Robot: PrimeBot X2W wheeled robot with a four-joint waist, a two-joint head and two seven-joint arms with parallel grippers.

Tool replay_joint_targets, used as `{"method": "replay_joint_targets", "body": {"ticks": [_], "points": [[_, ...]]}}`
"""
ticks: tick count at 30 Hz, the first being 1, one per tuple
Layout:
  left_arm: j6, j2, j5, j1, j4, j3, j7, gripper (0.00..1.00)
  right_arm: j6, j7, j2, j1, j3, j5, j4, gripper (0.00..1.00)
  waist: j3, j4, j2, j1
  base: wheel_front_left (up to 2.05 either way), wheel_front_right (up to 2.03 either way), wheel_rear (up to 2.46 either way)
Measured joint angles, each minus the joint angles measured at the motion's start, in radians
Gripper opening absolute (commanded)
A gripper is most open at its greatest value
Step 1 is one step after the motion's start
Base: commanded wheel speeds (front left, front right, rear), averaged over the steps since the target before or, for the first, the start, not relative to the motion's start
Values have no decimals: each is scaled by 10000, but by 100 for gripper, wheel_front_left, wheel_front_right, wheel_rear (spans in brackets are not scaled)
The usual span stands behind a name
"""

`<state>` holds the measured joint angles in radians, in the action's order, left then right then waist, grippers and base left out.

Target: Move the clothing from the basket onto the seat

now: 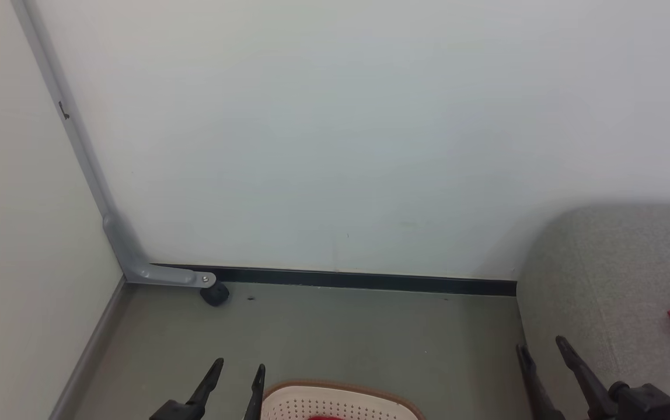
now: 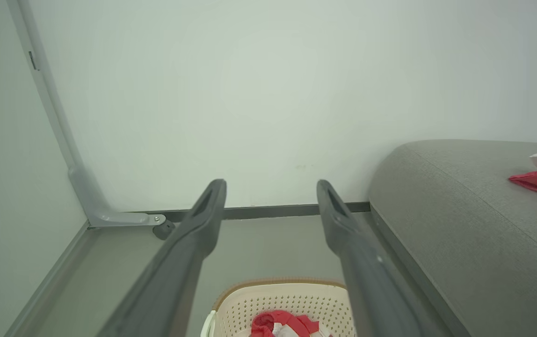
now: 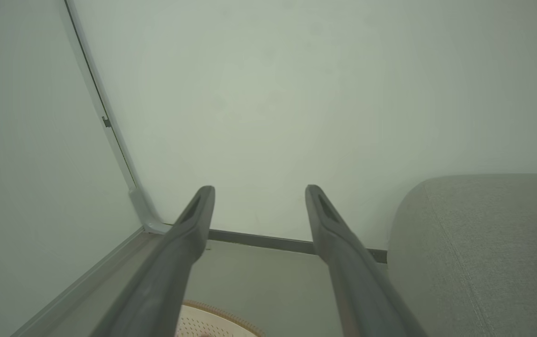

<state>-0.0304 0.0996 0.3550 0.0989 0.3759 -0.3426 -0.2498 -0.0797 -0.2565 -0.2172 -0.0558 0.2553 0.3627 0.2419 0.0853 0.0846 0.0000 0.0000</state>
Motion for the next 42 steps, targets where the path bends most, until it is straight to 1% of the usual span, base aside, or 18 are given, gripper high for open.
{"method": "replay_joint_targets", "body": {"ticks": [2, 5, 9, 12, 14, 22, 40, 42], "points": [[42, 2, -46, -53, 77, 98, 0, 100, 29, 0, 61, 111, -6, -35, 46, 100, -5, 21, 0, 0, 0, 0, 0], [52, -17, -61, -54, 190, 186, 0, 100, 249, 0, 128, 326, -27, -134, 182, 100, -16, 19, 0, 0, 0, 0, 0], [52, -46, -138, -66, 339, 238, 0, 100, 391, 0, 198, 565, -48, -330, 278, 100, -23, -7, 0, 0, 0, 0, 0], [79, -73, -148, -120, 426, 328, 0, 100, 627, 0, 328, 755, -249, -351, 307, 100, -23, -49, 0, 0, 0, 0, 0], [128, -90, -184, -224, 499, 389, 0, 100, 723, 0, 408, 871, -384, -347, 303, 100, -18, -84, 0, 0, 0, 0, 0], [295, -197, -336, -299, 840, 765, 0, 100, 986, 0, 617, 1313, -736, -345, 297, 100, 28, -190, 0, 0, 0, 0, 0], [288, -370, -414, -441, 1001, 1145, 0, 100, 970, 0, 828, 1334, -1034, -378, 198, 100, -27, -270, 0, 0, 0, 0, 0], [213, -372, -416, -441, 1032, 1183, 0, 100, 966, 0, 834, 1333, -1078, -378, 198, 100, -38, -267, 0, 0, 0, 0, 0]]}}
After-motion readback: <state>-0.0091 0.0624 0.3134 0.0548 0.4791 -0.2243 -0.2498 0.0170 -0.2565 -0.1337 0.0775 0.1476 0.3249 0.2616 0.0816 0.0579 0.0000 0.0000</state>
